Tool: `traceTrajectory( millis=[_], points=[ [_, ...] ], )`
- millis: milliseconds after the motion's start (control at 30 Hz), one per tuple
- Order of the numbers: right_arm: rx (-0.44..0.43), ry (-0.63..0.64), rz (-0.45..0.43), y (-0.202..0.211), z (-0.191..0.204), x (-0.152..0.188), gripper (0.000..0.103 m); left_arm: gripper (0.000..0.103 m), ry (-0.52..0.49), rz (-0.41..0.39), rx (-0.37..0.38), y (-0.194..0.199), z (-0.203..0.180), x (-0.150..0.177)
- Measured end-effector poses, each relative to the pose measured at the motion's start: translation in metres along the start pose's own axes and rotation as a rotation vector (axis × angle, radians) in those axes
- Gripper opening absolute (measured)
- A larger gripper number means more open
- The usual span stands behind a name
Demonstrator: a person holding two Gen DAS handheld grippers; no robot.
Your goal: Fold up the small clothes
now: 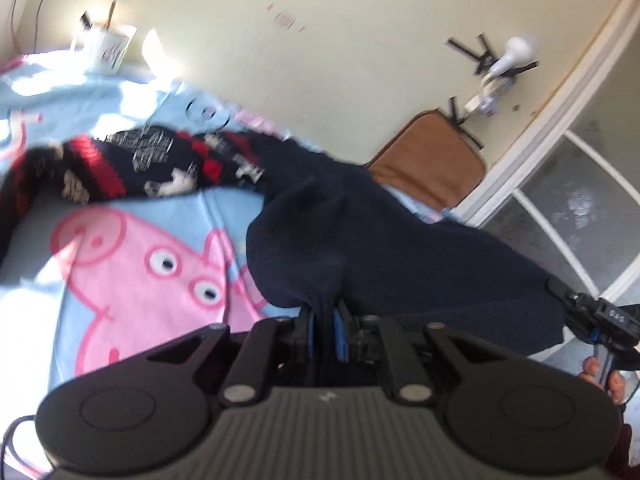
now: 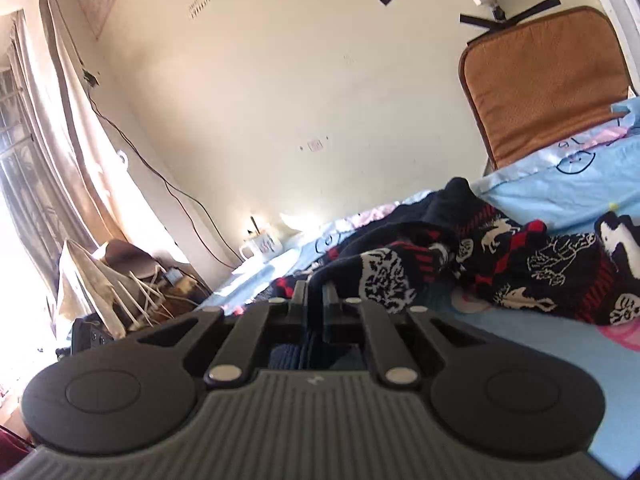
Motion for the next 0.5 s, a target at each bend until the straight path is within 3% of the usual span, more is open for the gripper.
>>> traceTrajectory(
  millis=[67,167,267,333,400,433,500],
  points=[
    [0.069,0.020,-0.003,0.017,-0.001,0.008,0.009,0.009,-0.080,-0.002,-0.001,0.011,-0.017,-0.001],
    [0.179,-0.003,0.061,0.019,-0.024,0.040,0.009,0.010,-0.144,0.098,-0.026,-0.005,-0.027,0.020],
    [0.412,0.062,0.159,-0.005,-0.053,0.078,0.014,0.020,-0.137,0.249,-0.117,-0.041,-0.011,0.051],
    [0.442,0.006,0.200,-0.014,-0.072,0.085,0.014,0.021,-0.115,0.312,-0.207,-0.053,0.006,0.061],
    [0.402,-0.103,0.161,-0.009,-0.087,0.074,0.016,0.026,-0.079,0.276,-0.223,-0.045,0.019,0.052],
    [0.386,-0.153,0.113,-0.004,-0.095,0.064,0.020,0.036,-0.070,0.230,-0.224,-0.034,0.026,0.045],
    [0.389,-0.232,0.011,0.007,-0.113,0.047,0.042,0.054,-0.048,0.111,-0.255,-0.017,0.034,0.024]
  ],
)
Point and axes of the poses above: each gripper's, at about its wrist camera, not at the fingertips, and y roughly against the way its jaws point, z to its left, x to its underside, the point moved 4 cm from there along -y, roughly the way its jaws point, and after that the axes turned 9 degrees about x, right-handed, at the moved point
